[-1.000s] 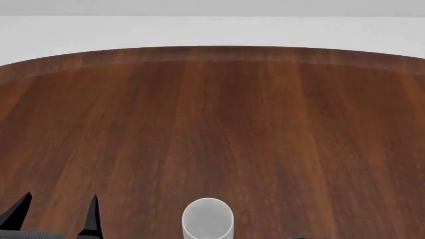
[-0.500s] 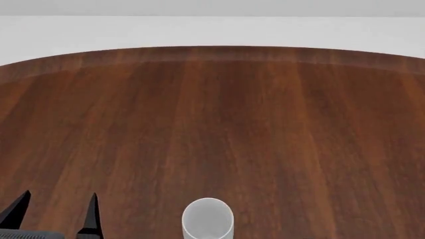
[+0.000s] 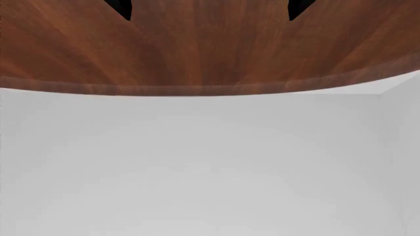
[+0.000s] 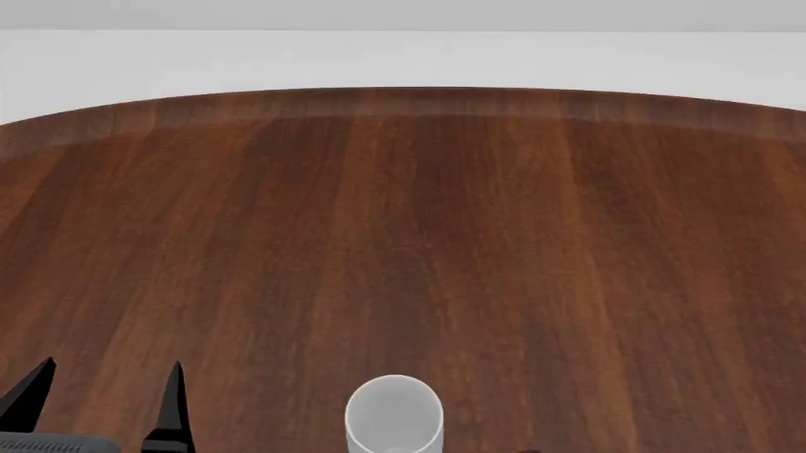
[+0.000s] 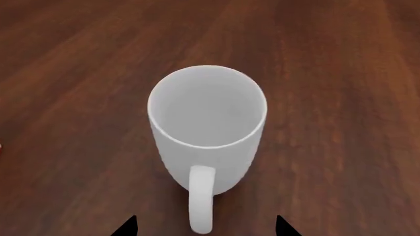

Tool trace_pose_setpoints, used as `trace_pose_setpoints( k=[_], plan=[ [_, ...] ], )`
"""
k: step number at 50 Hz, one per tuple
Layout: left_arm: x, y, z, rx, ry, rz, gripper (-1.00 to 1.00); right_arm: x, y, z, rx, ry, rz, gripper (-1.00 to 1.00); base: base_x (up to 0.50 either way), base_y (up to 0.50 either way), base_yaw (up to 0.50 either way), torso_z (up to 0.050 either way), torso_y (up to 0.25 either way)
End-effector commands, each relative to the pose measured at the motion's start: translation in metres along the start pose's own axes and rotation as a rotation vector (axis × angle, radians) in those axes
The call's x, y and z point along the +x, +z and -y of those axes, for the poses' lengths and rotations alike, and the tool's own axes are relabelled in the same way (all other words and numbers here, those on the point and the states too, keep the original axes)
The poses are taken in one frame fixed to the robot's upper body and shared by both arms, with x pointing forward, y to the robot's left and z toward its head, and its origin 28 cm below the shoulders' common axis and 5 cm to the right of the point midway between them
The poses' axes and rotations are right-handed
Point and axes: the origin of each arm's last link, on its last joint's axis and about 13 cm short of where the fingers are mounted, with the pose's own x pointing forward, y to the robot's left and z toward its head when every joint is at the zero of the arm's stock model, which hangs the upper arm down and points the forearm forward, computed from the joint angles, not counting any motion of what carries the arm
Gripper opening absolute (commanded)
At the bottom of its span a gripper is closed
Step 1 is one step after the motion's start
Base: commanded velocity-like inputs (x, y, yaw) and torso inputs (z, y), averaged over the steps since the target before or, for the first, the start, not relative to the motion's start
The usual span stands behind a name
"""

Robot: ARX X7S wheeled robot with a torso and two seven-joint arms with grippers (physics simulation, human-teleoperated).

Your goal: Put the white mug on the plate.

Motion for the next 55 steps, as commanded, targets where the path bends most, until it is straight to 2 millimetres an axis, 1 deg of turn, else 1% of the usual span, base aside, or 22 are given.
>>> trace_pose_setpoints(
  k=[1,15,27,40,55],
  plan=[
    [0.000,0.003,0.001,-0.005,-0.004,0.009,1.00,0.009,-0.001,0.002,-0.023,0.006,-0.013,1.00,0.00,0.00,0.00,0.000,0.000],
    [-0.002,0.005,0.000,-0.004,-0.002,0.019,1.00,0.022,0.000,0.002,-0.058,0.029,-0.023,1.00,0.00,0.00,0.00,0.000,0.000],
    [-0.002,0.006,0.003,0.032,-0.009,0.028,1.00,0.031,-0.009,0.004,-0.052,0.028,-0.040,1.00,0.00,0.00,0.00,0.000,0.000],
    [-0.002,0.008,0.003,0.036,-0.010,0.039,1.00,0.037,-0.012,0.000,-0.042,0.056,-0.056,1.00,0.00,0.00,0.00,0.000,0.000],
    [-0.005,0.010,0.003,0.015,-0.016,0.035,1.00,0.046,-0.013,0.003,-0.036,0.058,-0.059,1.00,0.00,0.00,0.00,0.000,0.000]
  ],
)
